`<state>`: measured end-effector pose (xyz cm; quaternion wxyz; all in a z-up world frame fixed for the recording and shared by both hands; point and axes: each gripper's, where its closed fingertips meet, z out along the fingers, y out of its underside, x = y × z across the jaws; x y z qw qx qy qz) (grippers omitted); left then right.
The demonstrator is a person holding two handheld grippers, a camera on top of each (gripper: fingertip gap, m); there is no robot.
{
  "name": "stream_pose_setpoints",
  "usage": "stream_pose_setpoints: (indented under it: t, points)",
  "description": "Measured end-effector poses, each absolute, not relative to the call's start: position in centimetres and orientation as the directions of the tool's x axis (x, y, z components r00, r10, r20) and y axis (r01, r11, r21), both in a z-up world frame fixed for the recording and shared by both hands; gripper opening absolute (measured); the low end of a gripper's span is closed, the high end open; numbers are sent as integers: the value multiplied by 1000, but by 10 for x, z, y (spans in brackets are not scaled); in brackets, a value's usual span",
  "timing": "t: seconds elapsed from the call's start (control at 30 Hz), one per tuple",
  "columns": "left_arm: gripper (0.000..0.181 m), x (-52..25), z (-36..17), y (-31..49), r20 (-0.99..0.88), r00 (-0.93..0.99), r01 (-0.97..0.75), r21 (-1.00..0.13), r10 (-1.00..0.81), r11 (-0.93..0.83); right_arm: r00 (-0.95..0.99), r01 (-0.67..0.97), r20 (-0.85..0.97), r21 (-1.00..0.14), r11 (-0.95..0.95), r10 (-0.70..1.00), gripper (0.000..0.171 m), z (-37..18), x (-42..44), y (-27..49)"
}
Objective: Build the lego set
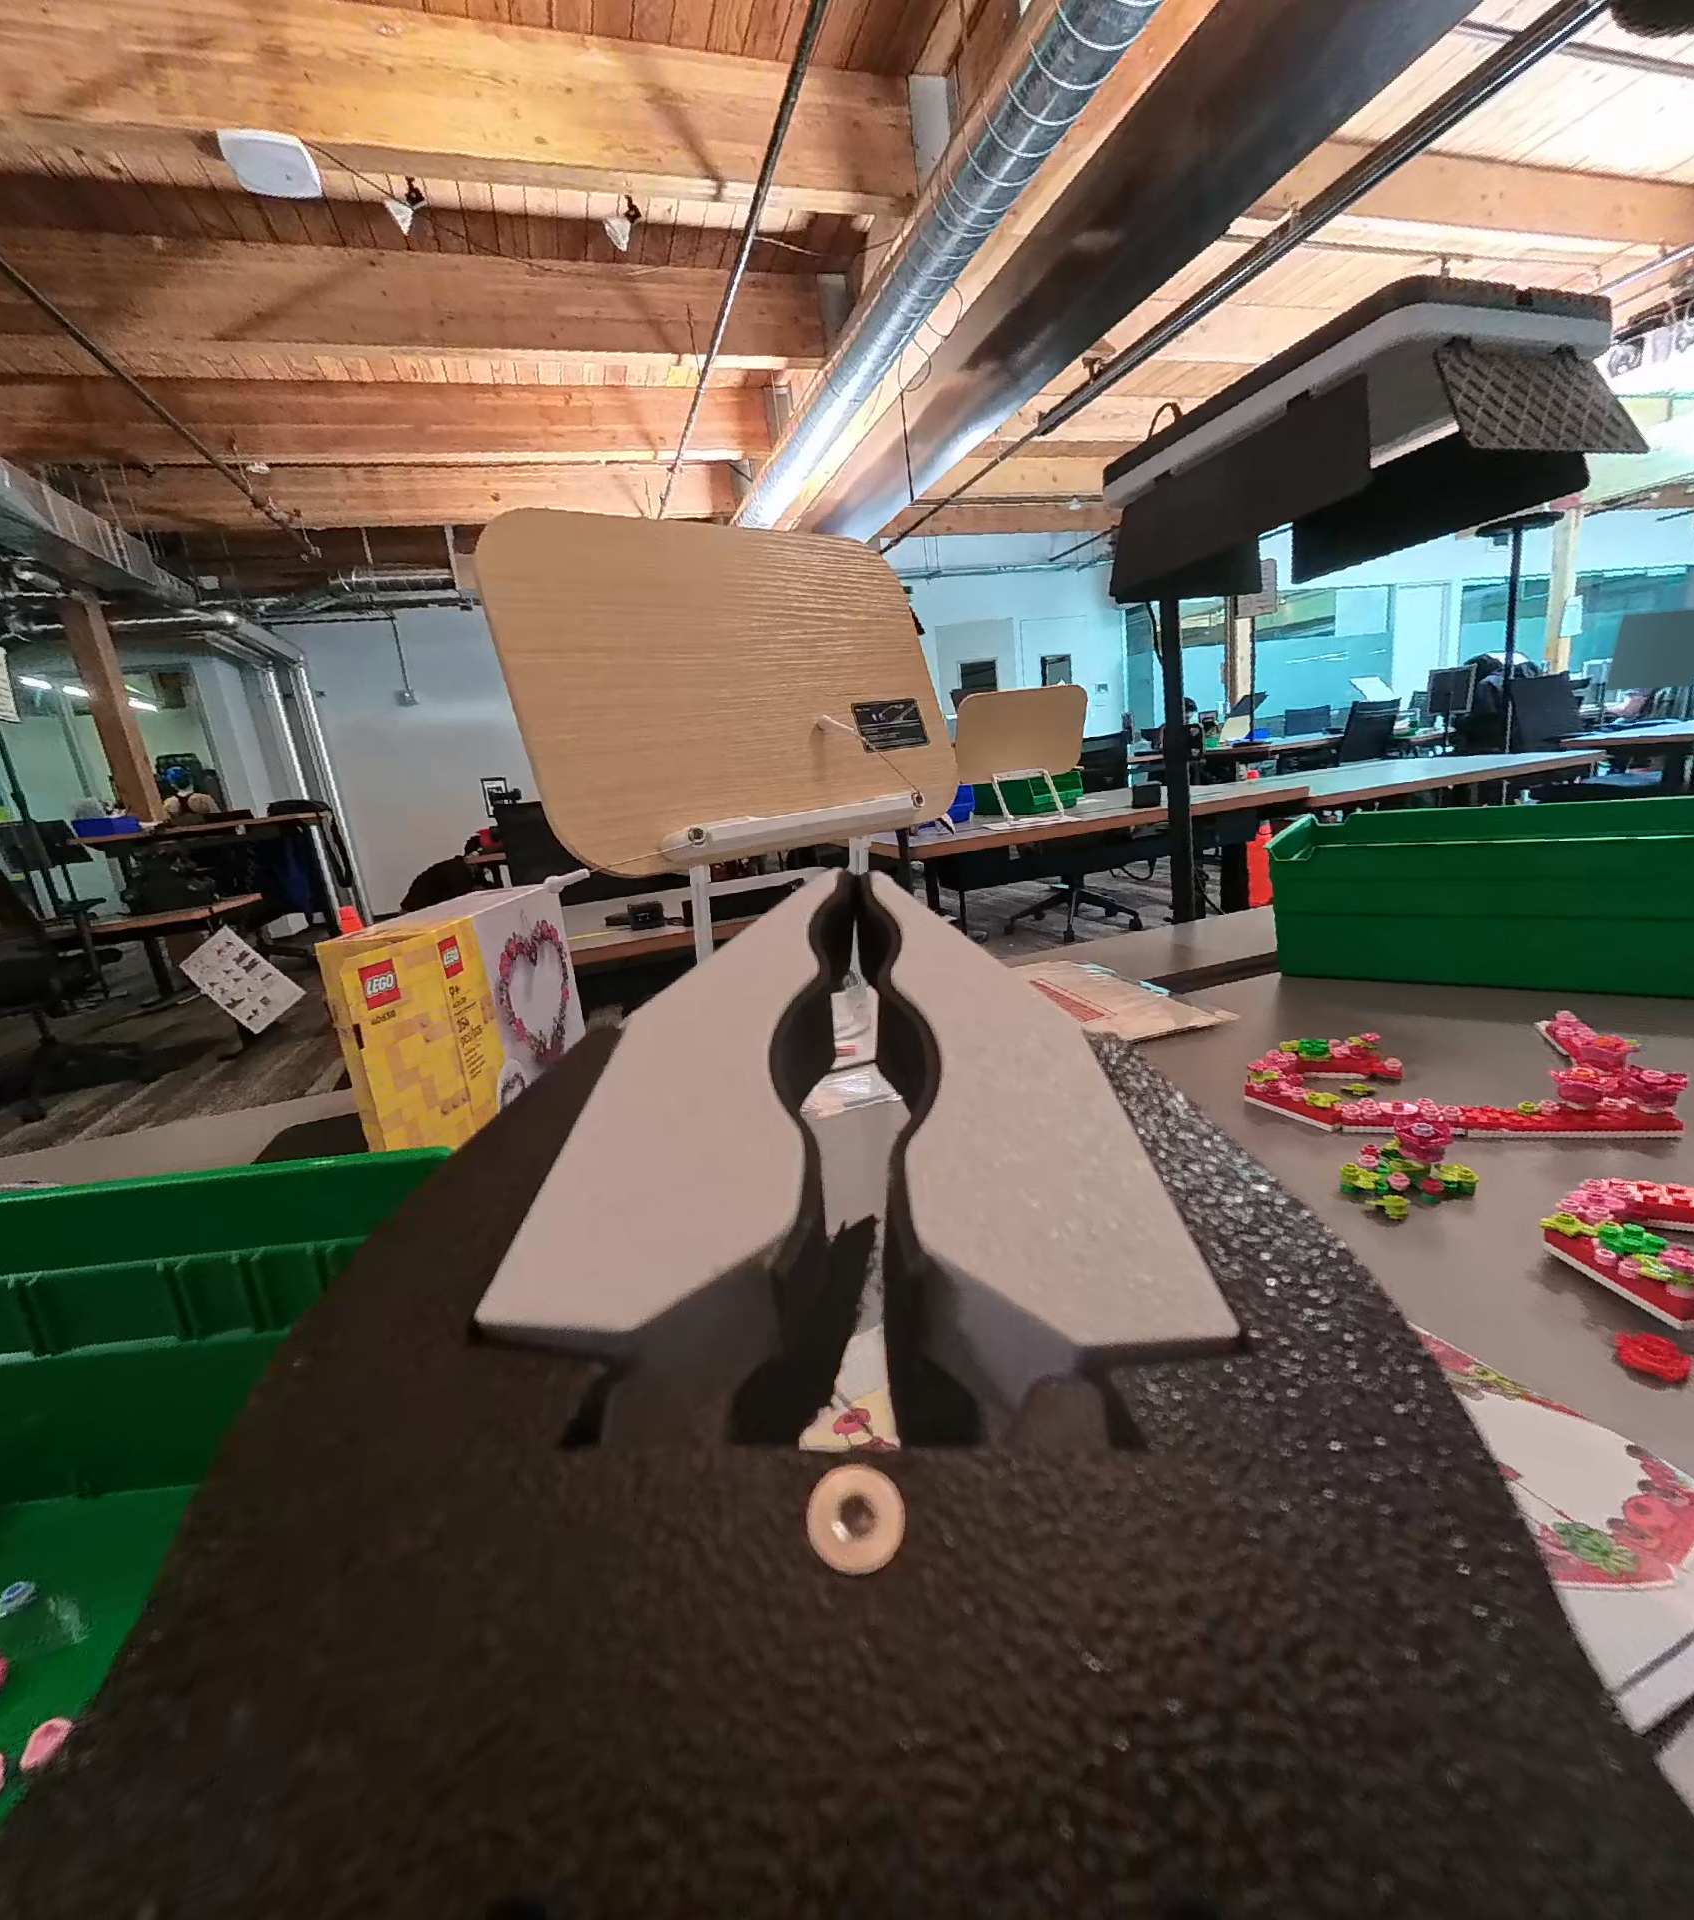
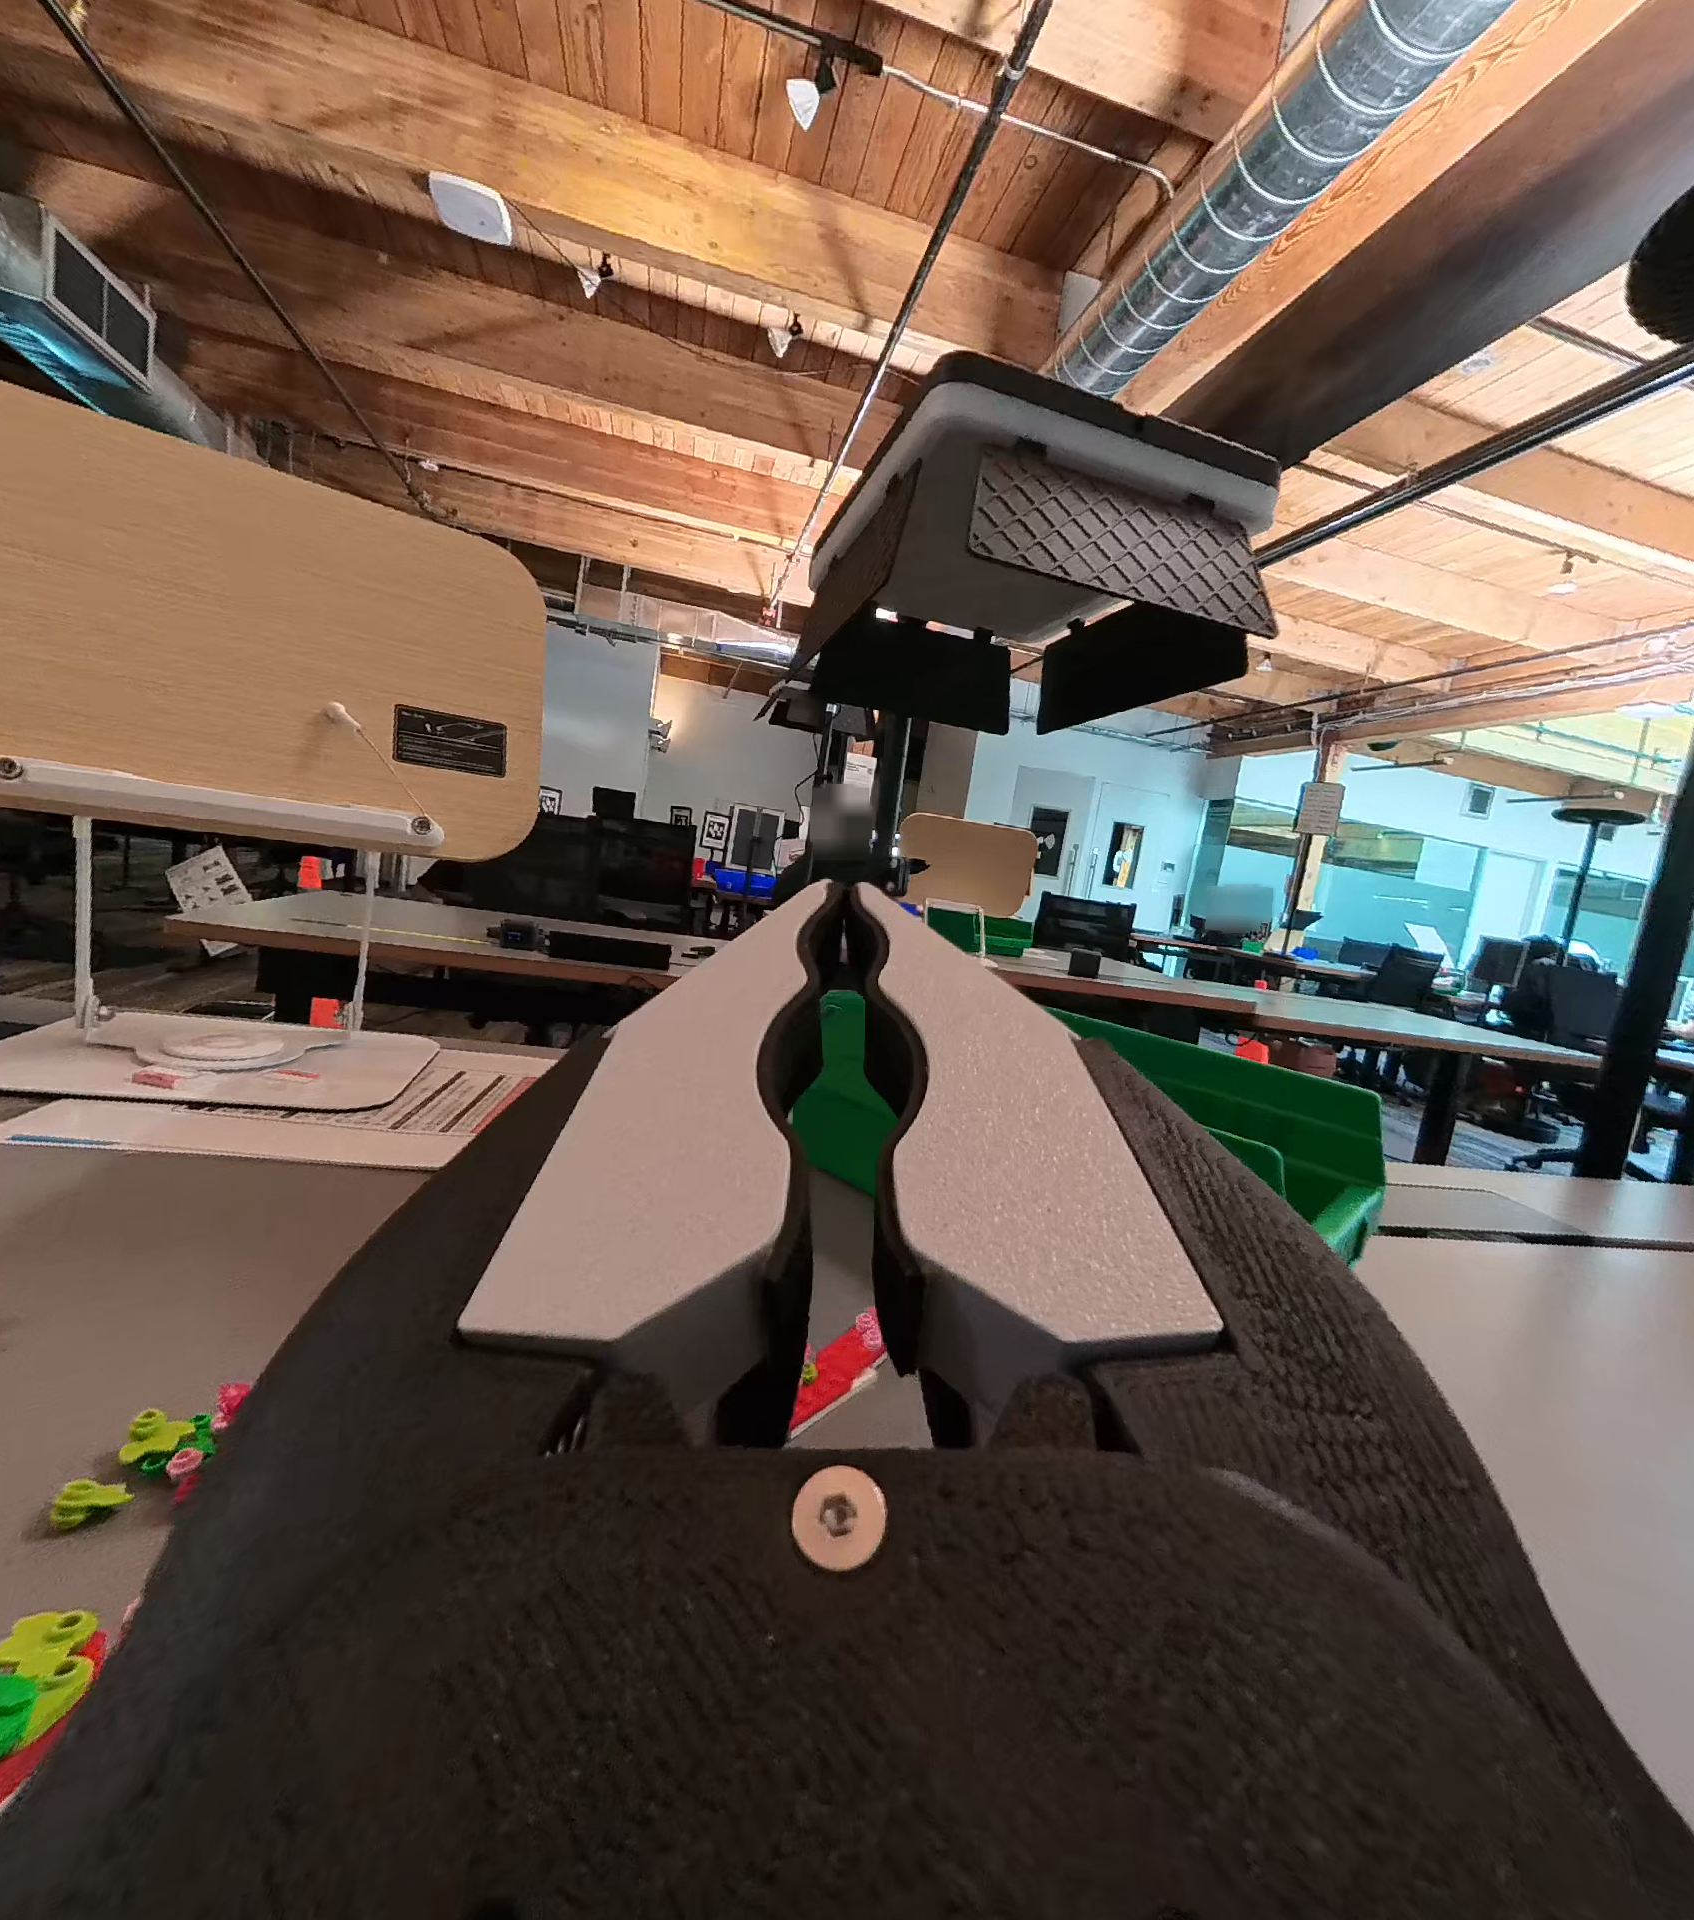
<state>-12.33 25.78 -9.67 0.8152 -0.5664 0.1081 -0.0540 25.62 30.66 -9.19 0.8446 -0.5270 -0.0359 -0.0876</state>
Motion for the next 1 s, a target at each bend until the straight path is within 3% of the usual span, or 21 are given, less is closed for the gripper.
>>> stream_pose_setpoints:
  t: [1.0]
  points:
    - [0, -134, -90, 254, -125, 985, -69, -916, -116, 396, 990, 136, 141, -904, 404, -18, 0, -98, 242, 313]
